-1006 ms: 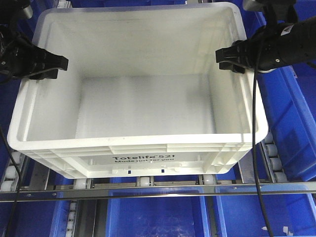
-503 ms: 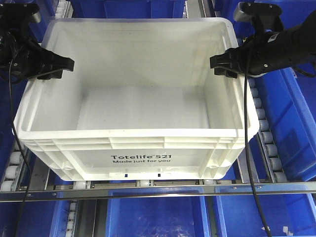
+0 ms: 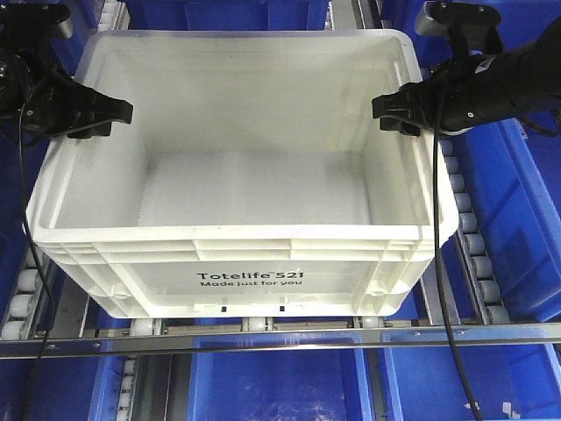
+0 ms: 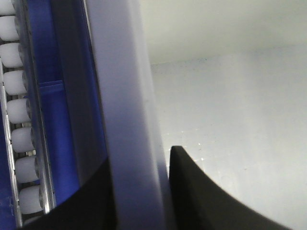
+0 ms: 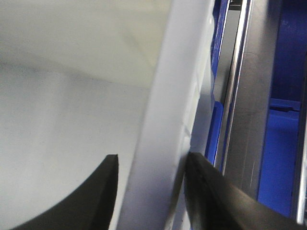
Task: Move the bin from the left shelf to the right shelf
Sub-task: 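Push the crate forward and lower it onto the rollers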
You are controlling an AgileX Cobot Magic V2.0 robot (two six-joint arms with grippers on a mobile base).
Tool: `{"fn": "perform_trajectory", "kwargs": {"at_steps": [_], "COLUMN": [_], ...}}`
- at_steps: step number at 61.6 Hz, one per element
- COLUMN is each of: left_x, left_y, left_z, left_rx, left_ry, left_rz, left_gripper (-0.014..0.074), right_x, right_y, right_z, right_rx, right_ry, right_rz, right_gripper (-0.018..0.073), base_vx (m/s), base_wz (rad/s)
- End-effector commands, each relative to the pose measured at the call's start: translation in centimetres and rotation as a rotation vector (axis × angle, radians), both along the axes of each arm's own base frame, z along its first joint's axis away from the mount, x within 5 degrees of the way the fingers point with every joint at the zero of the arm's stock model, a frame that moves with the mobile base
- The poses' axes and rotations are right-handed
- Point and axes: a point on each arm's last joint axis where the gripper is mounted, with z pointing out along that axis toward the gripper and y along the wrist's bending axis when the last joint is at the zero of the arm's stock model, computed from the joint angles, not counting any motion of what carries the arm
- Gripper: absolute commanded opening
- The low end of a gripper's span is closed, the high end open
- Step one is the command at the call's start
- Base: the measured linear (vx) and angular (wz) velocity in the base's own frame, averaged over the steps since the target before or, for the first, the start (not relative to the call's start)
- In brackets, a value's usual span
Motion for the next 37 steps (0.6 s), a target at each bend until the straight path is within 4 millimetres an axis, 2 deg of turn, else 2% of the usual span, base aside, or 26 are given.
{"fn": "perform_trajectory", "kwargs": {"at_steps": [1,7,14,20,31,37], "left_x": [-0.03,-0.02,-0.02,-0.03,0.01,0.01], "left_y": [-0.42,-0.43,-0.43,-0.42,-0.43,-0.42], "left_z": [2.41,2.43,2.42,2.42,2.45,2.52], "left_rx": [-0.041,-0.04,-0.03,-0.021,-0.021,-0.022], "left_ry": [-0.118,-0.121,-0.124,-0.126,-0.131,-0.137], "left_rz": [-0.019,-0.02,-0.034,-0.045,-0.044,-0.044], "left_gripper": [0.0004,0.0025,0.0082,0.0153,0.0308,0.0363], "right_x": [0.65,0.65,0.67,0.67,0.66,0.65], "right_y": [-0.29,-0.3,-0.3,-0.3,-0.27,-0.19], "right_z": [2.68,2.69,2.71,2.78,2.77,2.81], "right_rx": [0.003,-0.016,-0.018,-0.015,-0.01,0.012], "right_ry": [-0.182,-0.192,-0.196,-0.2,-0.197,-0.193], "right_rz": [-0.022,-0.004,-0.002,-0.004,-0.006,-0.012], "right_gripper": [0.0009,0.0029,0.0093,0.0178,0.0391,0.0502], "base_vx": [0.0,0.0,0.0,0.0,0.0,0.0], "base_wz": [0.0,0.0,0.0,0.0,0.0,0.0]}}
